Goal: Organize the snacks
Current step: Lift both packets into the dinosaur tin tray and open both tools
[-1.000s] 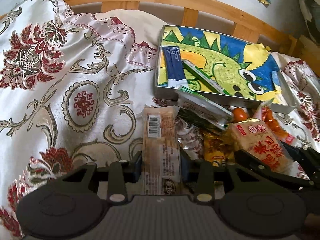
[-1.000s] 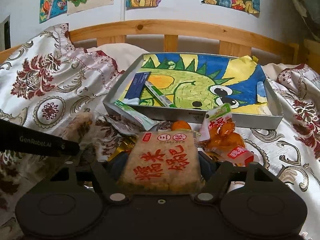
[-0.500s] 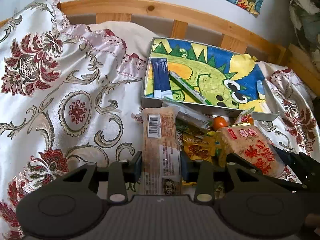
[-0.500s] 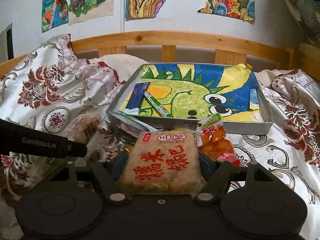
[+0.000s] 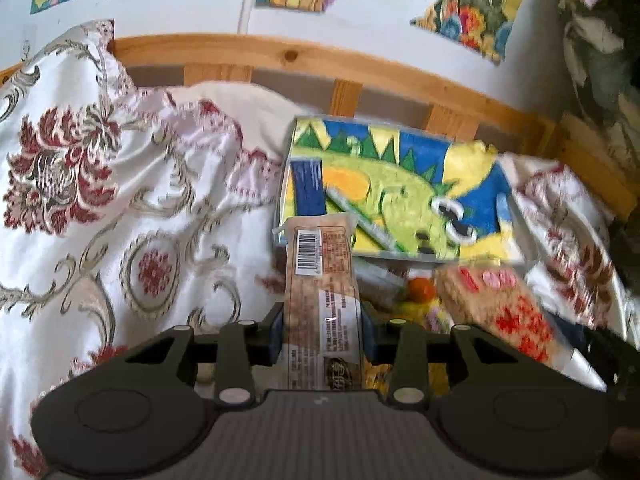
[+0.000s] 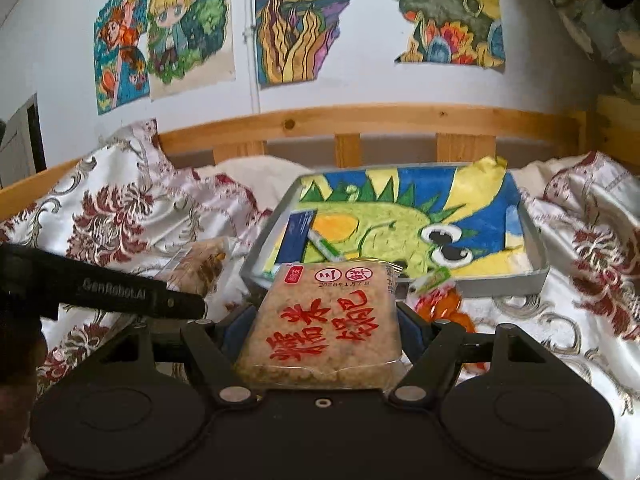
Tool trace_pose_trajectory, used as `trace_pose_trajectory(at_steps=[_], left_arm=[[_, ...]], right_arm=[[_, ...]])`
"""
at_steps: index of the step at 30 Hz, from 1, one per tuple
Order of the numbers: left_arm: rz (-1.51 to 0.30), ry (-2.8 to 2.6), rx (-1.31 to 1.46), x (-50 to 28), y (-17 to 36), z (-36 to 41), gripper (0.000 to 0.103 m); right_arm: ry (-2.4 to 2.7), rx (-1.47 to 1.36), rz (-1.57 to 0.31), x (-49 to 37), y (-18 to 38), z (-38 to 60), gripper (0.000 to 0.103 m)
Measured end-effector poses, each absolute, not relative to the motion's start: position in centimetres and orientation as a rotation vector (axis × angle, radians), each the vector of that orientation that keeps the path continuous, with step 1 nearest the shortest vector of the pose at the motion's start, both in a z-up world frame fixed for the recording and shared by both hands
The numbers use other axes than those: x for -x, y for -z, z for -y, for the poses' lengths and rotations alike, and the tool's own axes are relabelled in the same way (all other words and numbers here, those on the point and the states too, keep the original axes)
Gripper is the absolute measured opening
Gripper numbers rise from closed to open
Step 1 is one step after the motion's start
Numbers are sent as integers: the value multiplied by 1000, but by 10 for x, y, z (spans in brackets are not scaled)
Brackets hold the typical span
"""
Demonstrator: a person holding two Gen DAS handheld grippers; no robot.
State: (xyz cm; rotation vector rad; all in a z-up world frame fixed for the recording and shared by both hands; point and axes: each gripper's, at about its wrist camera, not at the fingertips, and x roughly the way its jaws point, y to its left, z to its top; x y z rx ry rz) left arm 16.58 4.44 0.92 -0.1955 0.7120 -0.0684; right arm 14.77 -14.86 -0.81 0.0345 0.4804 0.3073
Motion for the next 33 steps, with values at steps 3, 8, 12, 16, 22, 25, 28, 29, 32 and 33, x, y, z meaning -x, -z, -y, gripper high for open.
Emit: trace_pose_trajectory(at_steps=[3, 8, 12, 16, 22, 25, 28, 29, 32, 33], left_arm=[[-672, 67, 209, -173, -18, -46, 42], [-625, 54, 184, -186, -34, -44, 42], [-606, 57, 163, -194, -44, -41, 42], [-587, 71, 144, -200, -50, -38, 42], [-573, 57, 137, -208, -52, -41, 42], [-568, 51, 128, -212, -56, -43, 42], [-558, 59, 109, -219, -61, -42, 42], [-551, 66, 99, -222, -63, -41, 42], [-529, 92, 88, -236, -67, -42, 42], [-524, 99, 91, -242, -68, -43, 42]], right_arm=[[-292, -42, -460, -152, 3, 152, 75], [-260, -62, -415, -158, -8, 159, 75], [-244, -56, -363, -163, -22, 163, 75], [-229, -50, -332, -170, -33, 167, 75], [-195, -48, -304, -183, -43, 175, 75], [-185, -49, -289, -190, -50, 178, 75], [-188, -47, -285, -201, -57, 180, 75], [-189, -43, -283, -205, -59, 180, 75], [-192, -18, -282, -217, -62, 177, 75], [-192, -11, -284, -223, -62, 176, 75]])
